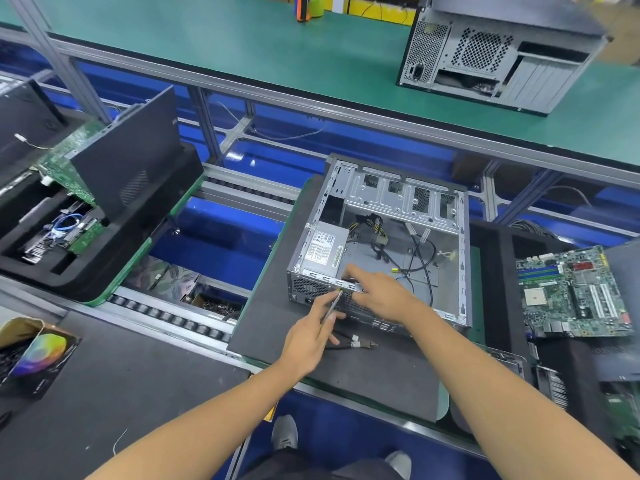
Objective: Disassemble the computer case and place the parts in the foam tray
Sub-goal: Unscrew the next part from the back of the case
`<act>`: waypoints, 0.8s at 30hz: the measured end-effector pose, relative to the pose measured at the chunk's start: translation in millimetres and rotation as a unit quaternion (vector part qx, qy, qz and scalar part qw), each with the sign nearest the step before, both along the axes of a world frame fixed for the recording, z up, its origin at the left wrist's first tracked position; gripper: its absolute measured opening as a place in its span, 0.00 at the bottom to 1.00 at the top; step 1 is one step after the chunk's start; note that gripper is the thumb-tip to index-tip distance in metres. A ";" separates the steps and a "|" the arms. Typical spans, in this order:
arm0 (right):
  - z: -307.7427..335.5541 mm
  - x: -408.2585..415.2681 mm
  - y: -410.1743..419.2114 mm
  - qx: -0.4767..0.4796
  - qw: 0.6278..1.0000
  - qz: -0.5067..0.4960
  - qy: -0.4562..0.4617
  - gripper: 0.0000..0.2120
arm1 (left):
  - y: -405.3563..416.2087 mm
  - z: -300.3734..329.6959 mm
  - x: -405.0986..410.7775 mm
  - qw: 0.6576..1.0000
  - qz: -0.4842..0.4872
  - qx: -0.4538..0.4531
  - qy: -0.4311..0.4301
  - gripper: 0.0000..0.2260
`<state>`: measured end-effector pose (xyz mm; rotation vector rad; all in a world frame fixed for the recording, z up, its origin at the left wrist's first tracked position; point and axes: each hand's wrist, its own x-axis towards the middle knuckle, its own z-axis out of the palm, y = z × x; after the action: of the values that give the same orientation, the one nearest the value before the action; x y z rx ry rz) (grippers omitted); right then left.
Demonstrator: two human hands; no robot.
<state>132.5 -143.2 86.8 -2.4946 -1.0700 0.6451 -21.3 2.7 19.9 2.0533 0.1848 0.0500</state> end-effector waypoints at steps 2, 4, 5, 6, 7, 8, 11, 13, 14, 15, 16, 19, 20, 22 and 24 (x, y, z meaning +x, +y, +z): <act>-1.3 0.2 -0.1 0.000 1.000 0.000 0.000 0.14 | -1.8 0.0 -1.3 1.000 0.003 -0.012 0.004 0.18; -2.2 0.3 -0.4 0.003 1.000 0.000 -0.002 0.14 | -3.7 1.0 -1.8 0.999 0.010 -0.037 0.007 0.18; -2.6 0.3 -0.5 0.006 1.000 0.000 -0.003 0.14 | -4.3 1.9 -1.9 0.998 0.012 -0.054 0.006 0.18; -2.6 0.4 -0.8 0.009 1.000 0.001 -0.005 0.14 | -5.2 3.2 -1.9 0.997 0.016 -0.075 0.005 0.18; -2.5 0.5 -0.6 0.010 1.000 0.001 -0.008 0.14 | -6.6 5.0 -2.1 0.995 0.020 -0.099 0.007 0.18; -2.6 0.5 -0.7 0.010 1.000 0.002 -0.009 0.14 | -8.2 6.9 -2.0 0.991 0.026 -0.129 0.014 0.18; -4.0 1.2 -0.8 0.009 1.000 0.005 -0.011 0.14 | -14.4 12.8 -1.8 0.965 0.044 -0.253 0.046 0.16; -4.9 1.9 -0.9 0.006 1.000 0.007 -0.013 0.14 | -17.4 18.3 -1.3 0.934 0.051 -0.345 0.071 0.15; -5.2 2.0 -1.1 0.004 1.000 0.007 -0.013 0.14 | -17.5 21.9 -0.9 0.917 0.055 -0.386 0.088 0.14; -5.6 2.0 -0.9 0.002 1.000 0.008 -0.015 0.14 | -16.5 25.9 -0.3 0.900 0.059 -0.417 0.107 0.13; -5.8 2.0 -0.9 -0.001 1.000 0.008 -0.018 0.14 | -14.5 30.1 0.5 0.886 0.060 -0.441 0.129 0.13; -5.5 1.1 0.1 -0.007 1.000 0.005 -0.022 0.14 | -6.4 42.6 4.3 0.850 0.053 -0.489 0.189 0.11; -5.4 0.9 0.3 -0.008 1.000 0.004 -0.024 0.14 | -5.4 46.1 6.1 0.844 0.056 -0.493 0.204 0.11; -5.2 0.1 0.9 -0.012 0.999 0.003 -0.029 0.14 | -9.2 51.2 8.9 0.846 0.070 -0.478 0.225 0.09; -4.2 -0.7 1.2 -0.015 0.999 0.001 -0.031 0.15 | -14.6 53.1 9.2 0.865 0.088 -0.435 0.233 0.10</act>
<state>131.8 -142.0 82.6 -2.5544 -1.0934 0.5933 -12.1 -11.9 73.0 1.1042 0.5813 -0.3640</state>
